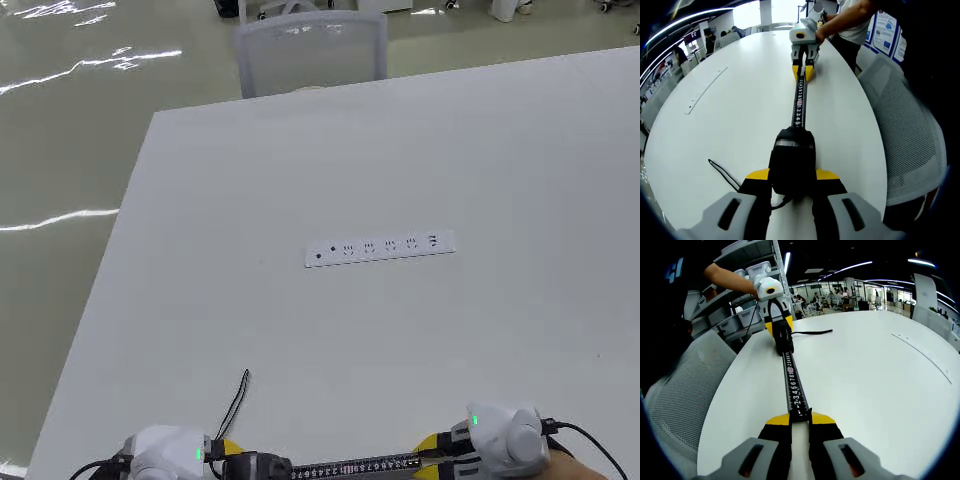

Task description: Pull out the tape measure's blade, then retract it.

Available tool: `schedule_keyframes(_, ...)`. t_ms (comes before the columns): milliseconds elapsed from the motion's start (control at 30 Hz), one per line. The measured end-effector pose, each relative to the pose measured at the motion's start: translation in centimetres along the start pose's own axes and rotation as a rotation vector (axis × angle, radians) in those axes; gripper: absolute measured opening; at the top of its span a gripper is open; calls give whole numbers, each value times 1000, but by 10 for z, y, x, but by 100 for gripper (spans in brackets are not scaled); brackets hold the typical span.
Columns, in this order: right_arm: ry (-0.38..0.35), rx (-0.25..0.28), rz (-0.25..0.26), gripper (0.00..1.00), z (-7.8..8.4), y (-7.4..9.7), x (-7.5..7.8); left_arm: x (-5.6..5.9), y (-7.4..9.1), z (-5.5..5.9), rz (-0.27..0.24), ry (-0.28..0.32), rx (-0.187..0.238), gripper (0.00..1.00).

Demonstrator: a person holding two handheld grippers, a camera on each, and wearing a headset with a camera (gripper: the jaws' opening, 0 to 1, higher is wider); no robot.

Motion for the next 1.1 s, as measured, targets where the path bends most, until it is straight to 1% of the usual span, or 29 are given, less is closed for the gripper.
schedule_keyframes(600,-20,-6,7,10,11,10,3,0,0,-2,3,6,-3,27)
schedule_keyframes(800,-25,-5,9,10,14,13,3,1,1,-1,4,2,-8,27)
schedule_keyframes(1000,-30,-4,15,10,16,17,4,1,3,2,4,0,-11,27)
schedule_keyframes(1067,-36,2,18,10,16,19,4,1,3,2,3,3,-9,27)
schedule_keyframes(1100,-32,-4,20,10,16,20,4,1,3,1,3,3,-10,27)
Point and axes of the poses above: the centre of the closed fingertips' face, and the gripper's own axes: y roughly backward along the fingers, x roughly to its right, z roughly out of its underside, the point moved 9 cm from there along y, roughly backward along the fingers, and after that the axes turned 14 degrees about -x, right-handed, at the moved point
